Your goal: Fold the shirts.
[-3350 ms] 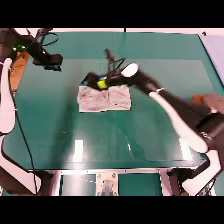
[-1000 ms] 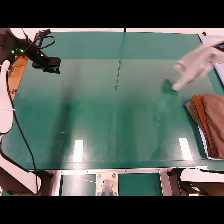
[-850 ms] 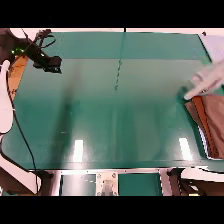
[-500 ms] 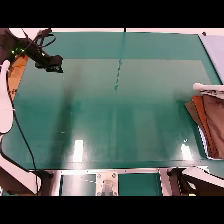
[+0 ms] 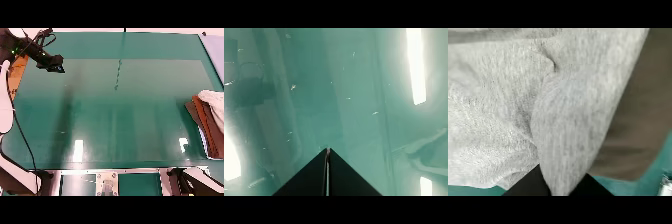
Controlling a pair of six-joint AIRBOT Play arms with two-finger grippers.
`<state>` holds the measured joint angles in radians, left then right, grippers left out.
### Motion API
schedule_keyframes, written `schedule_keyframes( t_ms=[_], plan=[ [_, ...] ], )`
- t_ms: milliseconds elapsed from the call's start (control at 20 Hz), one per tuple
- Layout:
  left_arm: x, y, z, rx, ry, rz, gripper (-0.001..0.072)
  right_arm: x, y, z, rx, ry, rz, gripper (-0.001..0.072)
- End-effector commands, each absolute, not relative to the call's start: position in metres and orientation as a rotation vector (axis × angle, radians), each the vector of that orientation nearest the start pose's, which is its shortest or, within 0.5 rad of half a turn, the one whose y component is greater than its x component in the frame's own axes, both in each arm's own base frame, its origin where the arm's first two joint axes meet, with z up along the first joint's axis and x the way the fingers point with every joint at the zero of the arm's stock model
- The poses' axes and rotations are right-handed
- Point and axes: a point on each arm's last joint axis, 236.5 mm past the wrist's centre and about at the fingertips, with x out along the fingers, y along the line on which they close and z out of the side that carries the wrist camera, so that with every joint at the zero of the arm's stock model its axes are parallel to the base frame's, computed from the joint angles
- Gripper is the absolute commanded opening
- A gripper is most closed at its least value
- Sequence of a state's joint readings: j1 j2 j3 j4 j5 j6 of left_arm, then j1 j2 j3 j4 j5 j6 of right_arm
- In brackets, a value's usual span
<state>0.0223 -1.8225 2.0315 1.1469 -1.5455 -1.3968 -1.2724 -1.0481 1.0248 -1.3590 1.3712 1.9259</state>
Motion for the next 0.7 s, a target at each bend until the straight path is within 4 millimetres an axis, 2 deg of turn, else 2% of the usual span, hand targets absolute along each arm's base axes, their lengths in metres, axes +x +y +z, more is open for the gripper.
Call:
schedule_keyframes(
  t_ms=[0,50,100,200,250,300,350,400,450,500,550,650],
  plan=[
    [0.497,-0.087,0.068,-0.16,1.271,-0.449,0.0023,0.104,-0.24,-0.023,1.324,1.057,-1.169,0.0552],
    [0.497,-0.087,0.068,-0.16,1.271,-0.449,0.0023,0.098,-0.232,-0.031,1.295,1.129,-1.133,0.0632],
    [0.497,-0.087,0.068,-0.161,1.271,-0.449,0.0023,0.089,-0.229,-0.031,1.258,1.193,-1.123,0.0632],
    [0.497,-0.087,0.068,-0.161,1.27,-0.45,0.0023,0.071,-0.231,-0.016,1.211,1.265,-1.165,0.0632],
    [0.498,-0.087,0.07,-0.16,1.263,-0.449,0.0023,0.077,-0.238,-0.001,1.206,1.237,-1.159,0.0629],
    [0.5,-0.089,0.074,-0.157,1.246,-0.455,0.0022,0.093,-0.244,0.015,1.2,1.186,-1.127,0.0603],
    [0.5,-0.09,0.083,-0.157,1.226,-0.462,0.0022,0.119,-0.248,0.033,1.185,1.121,-1.063,0.0453],
    [0.501,-0.09,0.093,-0.153,1.197,-0.459,0.0022,0.149,-0.249,0.048,1.158,1.066,-0.987,0.0206],
    [0.5,-0.091,0.107,-0.149,1.162,-0.458,0.0022,0.184,-0.244,0.063,1.116,1.019,-0.898,0.0072],
    [0.497,-0.091,0.119,-0.144,1.138,-0.46,0.0022,0.214,-0.234,0.073,1.069,0.997,-0.813,0.001],
    [0.49,-0.093,0.131,-0.137,1.126,-0.468,0.0021,0.241,-0.218,0.078,1.0,1.003,-0.723,0.0008],
    [0.467,-0.097,0.143,-0.118,1.161,-0.491,0.0022,0.278,-0.18,0.079,0.855,1.056,-0.566,0.0008]
  ],
)
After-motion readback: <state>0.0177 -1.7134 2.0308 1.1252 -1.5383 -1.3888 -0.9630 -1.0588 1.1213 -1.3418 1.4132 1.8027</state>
